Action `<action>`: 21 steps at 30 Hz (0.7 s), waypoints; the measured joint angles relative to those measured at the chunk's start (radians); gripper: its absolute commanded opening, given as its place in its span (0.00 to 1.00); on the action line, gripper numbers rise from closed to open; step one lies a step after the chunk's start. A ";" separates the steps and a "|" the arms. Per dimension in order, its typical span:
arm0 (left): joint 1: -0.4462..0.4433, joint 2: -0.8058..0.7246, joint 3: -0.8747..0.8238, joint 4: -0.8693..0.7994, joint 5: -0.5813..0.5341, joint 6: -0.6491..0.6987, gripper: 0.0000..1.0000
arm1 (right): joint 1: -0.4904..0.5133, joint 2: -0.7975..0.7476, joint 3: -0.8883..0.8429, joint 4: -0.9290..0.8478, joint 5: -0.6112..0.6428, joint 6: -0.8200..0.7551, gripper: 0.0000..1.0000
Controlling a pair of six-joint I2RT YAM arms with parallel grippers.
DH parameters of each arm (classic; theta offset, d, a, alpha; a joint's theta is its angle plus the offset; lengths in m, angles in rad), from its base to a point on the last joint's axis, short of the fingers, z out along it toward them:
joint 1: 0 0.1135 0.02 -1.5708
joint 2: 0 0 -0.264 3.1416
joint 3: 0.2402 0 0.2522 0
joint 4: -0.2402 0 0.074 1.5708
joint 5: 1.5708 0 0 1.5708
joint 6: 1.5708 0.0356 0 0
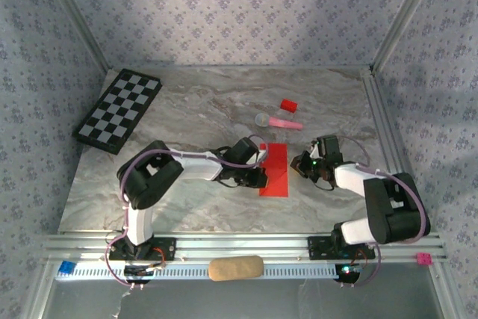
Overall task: Fold a paper plane with a square sheet of paper (pick it up from the middle)
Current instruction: Fold the triangle a second time at the center of the table.
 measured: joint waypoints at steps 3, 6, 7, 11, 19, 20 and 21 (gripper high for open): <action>-0.015 -0.030 -0.032 0.007 -0.031 -0.053 0.00 | 0.039 -0.058 0.024 -0.068 0.020 -0.022 0.14; -0.026 -0.061 -0.048 -0.018 -0.060 -0.081 0.14 | 0.084 -0.123 0.029 -0.124 0.036 -0.031 0.17; -0.026 -0.072 -0.053 -0.026 -0.065 -0.088 0.17 | 0.098 -0.145 0.027 -0.142 0.043 -0.031 0.18; -0.023 -0.154 -0.050 -0.069 -0.081 -0.086 0.23 | 0.152 -0.242 0.002 -0.209 0.066 -0.017 0.22; 0.088 -0.162 0.068 -0.126 -0.004 0.032 0.14 | 0.227 -0.387 -0.058 -0.325 0.110 0.064 0.36; 0.097 -0.147 0.085 -0.140 0.010 0.052 0.13 | 0.237 -0.394 -0.061 -0.337 0.113 0.077 0.36; 0.102 -0.127 0.105 -0.156 0.026 0.074 0.13 | 0.246 -0.397 -0.063 -0.344 0.113 0.092 0.37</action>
